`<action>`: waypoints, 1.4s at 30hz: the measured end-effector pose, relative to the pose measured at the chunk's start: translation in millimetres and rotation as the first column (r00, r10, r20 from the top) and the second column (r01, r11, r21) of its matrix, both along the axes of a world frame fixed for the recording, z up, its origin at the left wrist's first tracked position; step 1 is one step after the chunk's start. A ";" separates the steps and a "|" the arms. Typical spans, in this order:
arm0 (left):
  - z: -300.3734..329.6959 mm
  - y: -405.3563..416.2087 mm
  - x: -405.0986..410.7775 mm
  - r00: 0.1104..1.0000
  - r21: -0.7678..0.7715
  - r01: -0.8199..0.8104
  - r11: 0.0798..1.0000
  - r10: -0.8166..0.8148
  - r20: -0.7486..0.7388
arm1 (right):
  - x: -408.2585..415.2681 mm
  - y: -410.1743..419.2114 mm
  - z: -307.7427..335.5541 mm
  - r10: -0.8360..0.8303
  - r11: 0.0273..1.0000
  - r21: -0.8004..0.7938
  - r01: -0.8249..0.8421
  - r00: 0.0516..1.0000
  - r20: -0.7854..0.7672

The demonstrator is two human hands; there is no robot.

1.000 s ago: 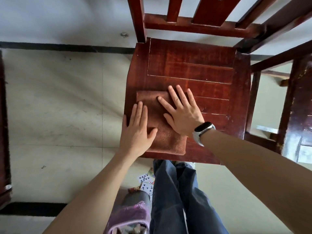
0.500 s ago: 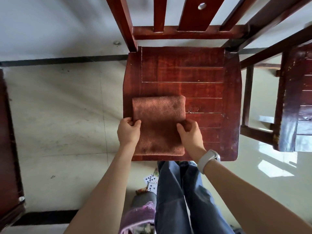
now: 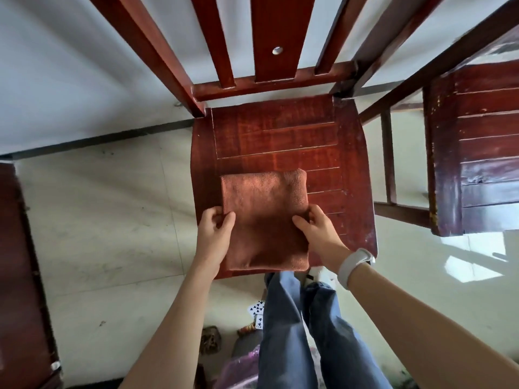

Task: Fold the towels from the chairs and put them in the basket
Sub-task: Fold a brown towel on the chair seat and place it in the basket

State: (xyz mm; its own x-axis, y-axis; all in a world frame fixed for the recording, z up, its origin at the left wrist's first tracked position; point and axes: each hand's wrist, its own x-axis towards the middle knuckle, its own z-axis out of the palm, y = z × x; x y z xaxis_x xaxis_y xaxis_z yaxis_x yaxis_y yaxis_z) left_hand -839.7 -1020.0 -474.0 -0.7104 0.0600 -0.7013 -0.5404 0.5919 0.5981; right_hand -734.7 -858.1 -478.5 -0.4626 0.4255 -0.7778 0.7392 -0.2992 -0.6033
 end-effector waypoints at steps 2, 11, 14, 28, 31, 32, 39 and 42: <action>17.2 9.1 7.9 0.999 0.037 0.025 0.999 -0.024 -0.038 | 15.3 15.6 20.6 -0.020 0.999 -0.040 0.018 0.999 -0.051; 121.9 134.0 84.5 0.869 -0.049 0.402 0.914 -0.398 -0.293 | 126.9 96.6 123.2 -0.249 0.963 0.061 0.264 0.951 -0.182; 160.6 193.8 130.5 0.796 -0.027 0.513 0.858 -0.487 -0.360 | 186.5 133.3 155.5 -0.373 0.915 0.078 0.396 0.903 -0.214; 280.5 468.2 460.3 0.581 0.255 0.814 0.522 -0.730 -0.361 | 545.5 305.4 297.9 -0.756 0.499 0.223 0.837 0.547 -0.360; 298.2 526.1 511.1 0.496 0.279 0.866 0.415 -0.780 -0.381 | 595.0 334.5 317.8 -0.787 0.390 0.235 0.890 0.455 -0.418; 303.7 546.5 526.8 0.474 0.292 0.876 0.383 -0.794 -0.381 | 609.4 346.1 322.6 -0.796 0.351 0.242 0.904 0.425 -0.432; 323.6 704.8 617.9 0.347 0.348 0.914 0.206 -0.844 -0.410 | 694.3 470.2 334.2 -0.816 0.158 0.286 0.945 0.288 -0.502; 329.1 785.8 653.8 0.322 0.368 0.915 0.166 -0.850 -0.418 | 728.7 544.5 341.9 -0.825 0.137 0.301 0.944 0.277 -0.492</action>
